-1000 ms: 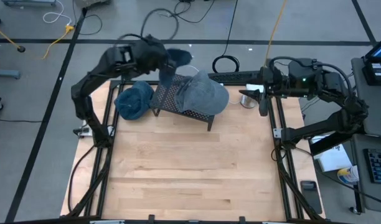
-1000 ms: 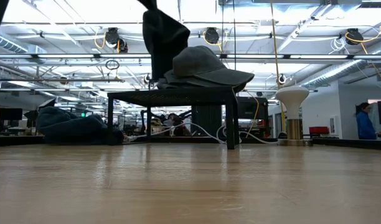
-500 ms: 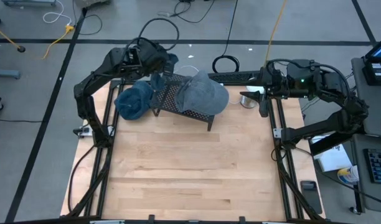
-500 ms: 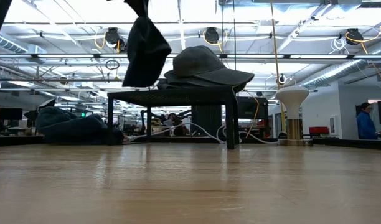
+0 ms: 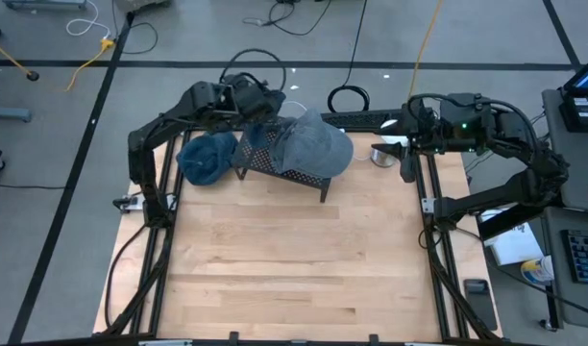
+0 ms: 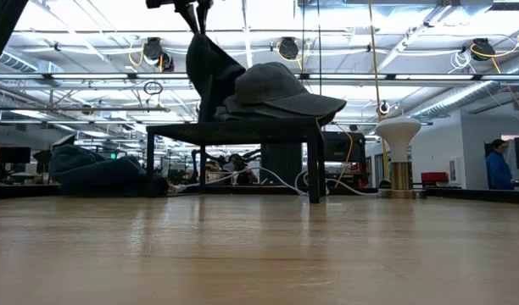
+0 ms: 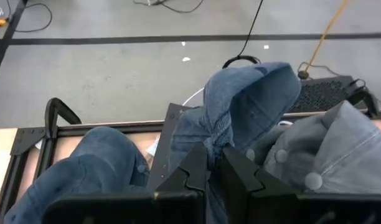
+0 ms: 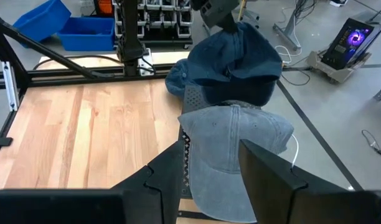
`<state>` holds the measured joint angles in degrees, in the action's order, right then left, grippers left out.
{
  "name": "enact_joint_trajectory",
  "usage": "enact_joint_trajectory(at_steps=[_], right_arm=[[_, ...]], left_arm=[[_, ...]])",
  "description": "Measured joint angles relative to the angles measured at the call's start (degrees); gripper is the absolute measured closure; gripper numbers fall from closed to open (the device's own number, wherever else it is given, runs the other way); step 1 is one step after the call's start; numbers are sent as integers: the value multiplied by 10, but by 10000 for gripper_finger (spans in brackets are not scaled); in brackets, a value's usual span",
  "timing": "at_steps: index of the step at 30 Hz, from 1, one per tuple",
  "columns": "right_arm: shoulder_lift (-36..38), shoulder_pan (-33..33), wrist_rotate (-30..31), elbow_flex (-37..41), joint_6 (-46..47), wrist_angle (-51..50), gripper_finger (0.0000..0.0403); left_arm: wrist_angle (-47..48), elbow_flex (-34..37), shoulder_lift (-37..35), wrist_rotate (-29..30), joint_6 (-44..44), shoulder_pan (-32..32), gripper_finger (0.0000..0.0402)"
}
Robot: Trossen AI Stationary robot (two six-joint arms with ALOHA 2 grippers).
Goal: Pick & Place hat
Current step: Put the bottom blue cap on the shelf
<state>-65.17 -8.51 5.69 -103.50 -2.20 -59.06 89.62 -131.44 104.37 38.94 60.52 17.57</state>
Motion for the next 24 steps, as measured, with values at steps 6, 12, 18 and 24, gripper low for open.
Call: enact_joint_trajectory(at_steps=[6, 12, 18, 24], right_arm=[[0, 0, 0, 0, 0, -2, 261], [0, 0, 0, 0, 0, -30, 262], [0, 0, 0, 0, 10, -49, 261], [0, 0, 0, 0, 16, -62, 261]], left_arm=[[4, 0, -9, 6, 9, 6, 384], [4, 0, -25, 19, 0, 7, 384], [4, 0, -14, 15, -14, 8, 384], [3, 0, 25, -6, -5, 8, 384]])
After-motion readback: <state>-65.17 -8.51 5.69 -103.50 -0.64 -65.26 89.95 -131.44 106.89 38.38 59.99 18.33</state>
